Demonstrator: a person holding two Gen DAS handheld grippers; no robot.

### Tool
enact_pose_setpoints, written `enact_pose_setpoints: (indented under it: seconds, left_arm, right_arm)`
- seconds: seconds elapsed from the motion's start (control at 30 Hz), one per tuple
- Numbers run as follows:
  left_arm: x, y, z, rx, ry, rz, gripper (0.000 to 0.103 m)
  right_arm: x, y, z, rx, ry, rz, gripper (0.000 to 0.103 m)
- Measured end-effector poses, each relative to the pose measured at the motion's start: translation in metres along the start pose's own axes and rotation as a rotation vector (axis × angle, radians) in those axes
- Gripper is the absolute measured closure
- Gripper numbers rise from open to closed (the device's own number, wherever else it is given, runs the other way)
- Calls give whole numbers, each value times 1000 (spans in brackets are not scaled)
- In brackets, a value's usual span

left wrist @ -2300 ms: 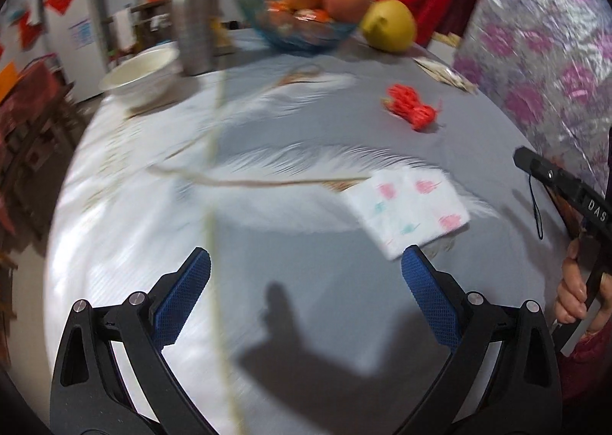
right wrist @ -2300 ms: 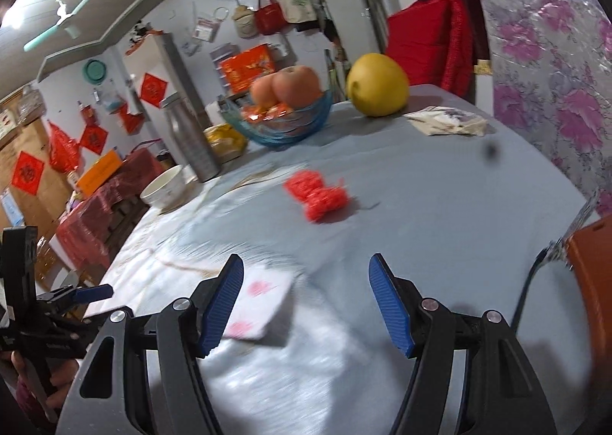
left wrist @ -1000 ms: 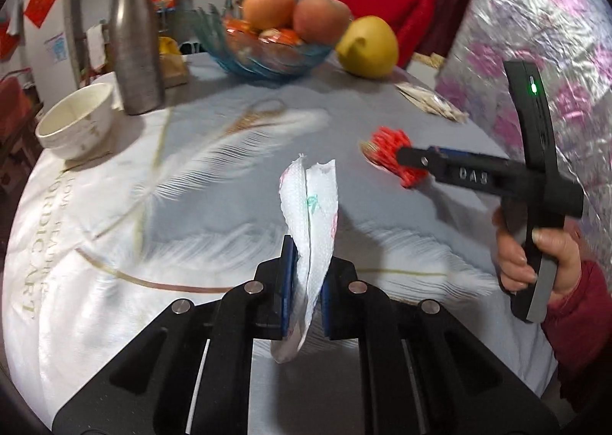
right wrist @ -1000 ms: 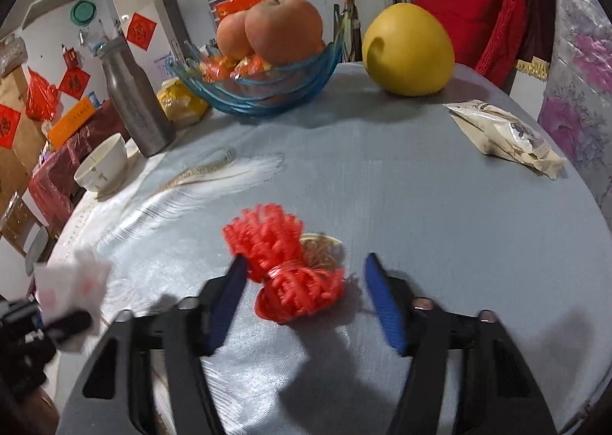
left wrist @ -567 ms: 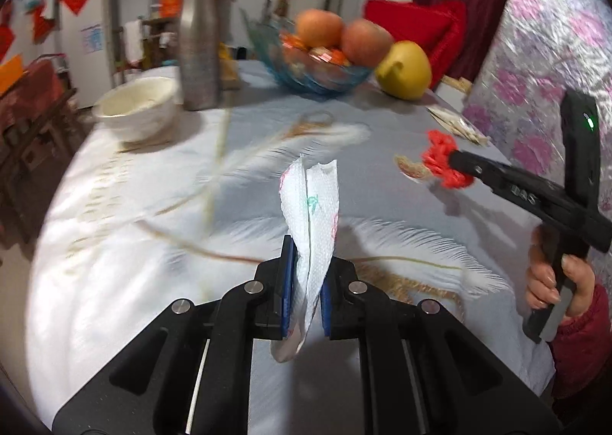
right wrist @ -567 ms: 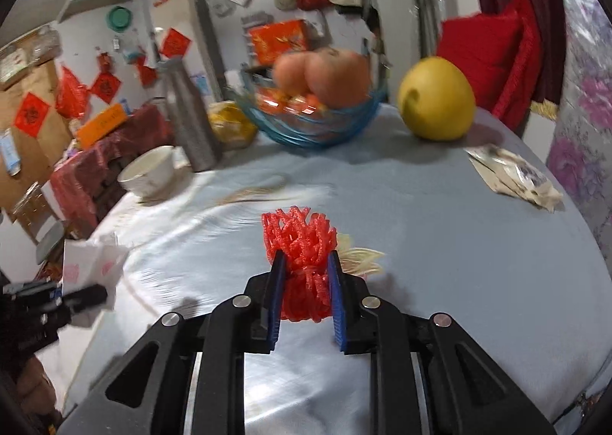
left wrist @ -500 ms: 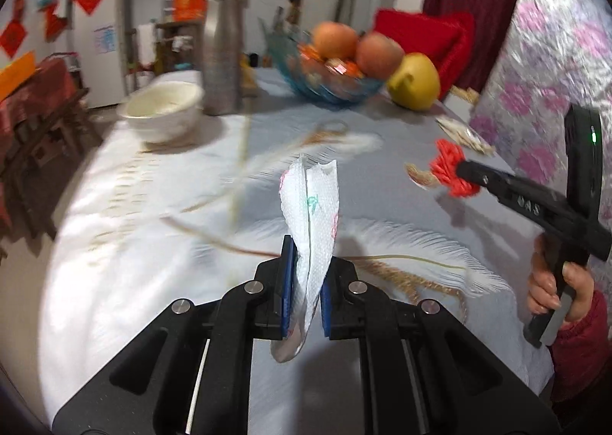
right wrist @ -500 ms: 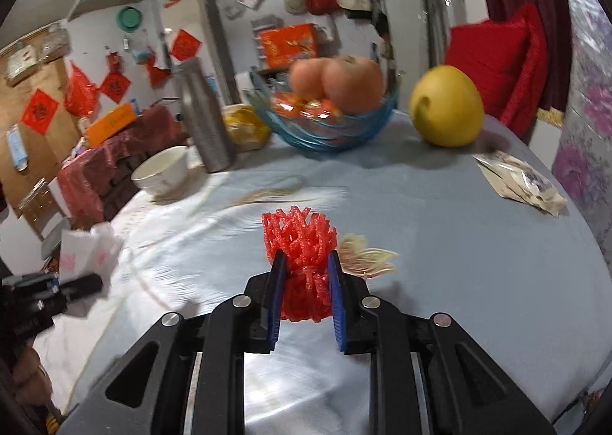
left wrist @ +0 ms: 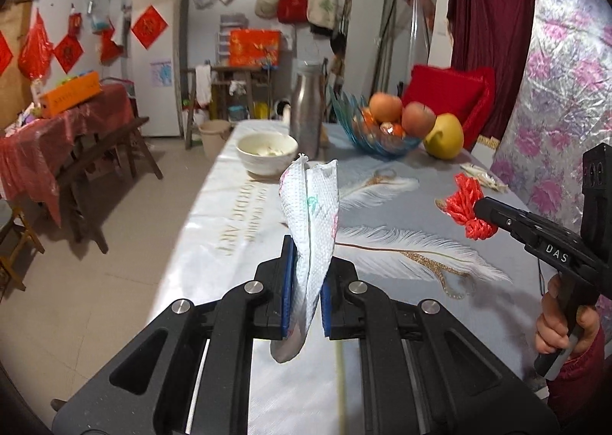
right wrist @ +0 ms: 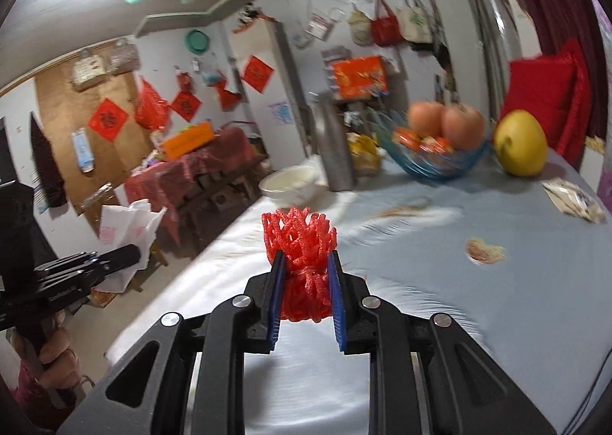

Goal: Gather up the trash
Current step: 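Carry the tissue packet and red net over the wastebasket and open both tools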

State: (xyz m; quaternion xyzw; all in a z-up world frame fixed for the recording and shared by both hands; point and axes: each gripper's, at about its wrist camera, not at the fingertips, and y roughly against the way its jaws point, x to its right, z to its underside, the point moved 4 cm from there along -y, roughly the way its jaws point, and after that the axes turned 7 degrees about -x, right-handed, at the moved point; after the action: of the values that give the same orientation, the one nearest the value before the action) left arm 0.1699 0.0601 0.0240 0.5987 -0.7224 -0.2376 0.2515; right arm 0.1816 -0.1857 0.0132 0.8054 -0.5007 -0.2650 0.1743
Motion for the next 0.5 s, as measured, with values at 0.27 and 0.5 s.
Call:
enact_pose_setpoints:
  seconds: [0.27, 0.5]
  left_arm:
    - [-53, 69, 29, 69, 40, -72, 90]
    - [-132, 106, 80, 11, 98, -238, 90]
  right_arm:
    - [-93, 36, -1, 53, 114, -85, 81]
    - [-175, 37, 10, 18, 219, -173, 81]
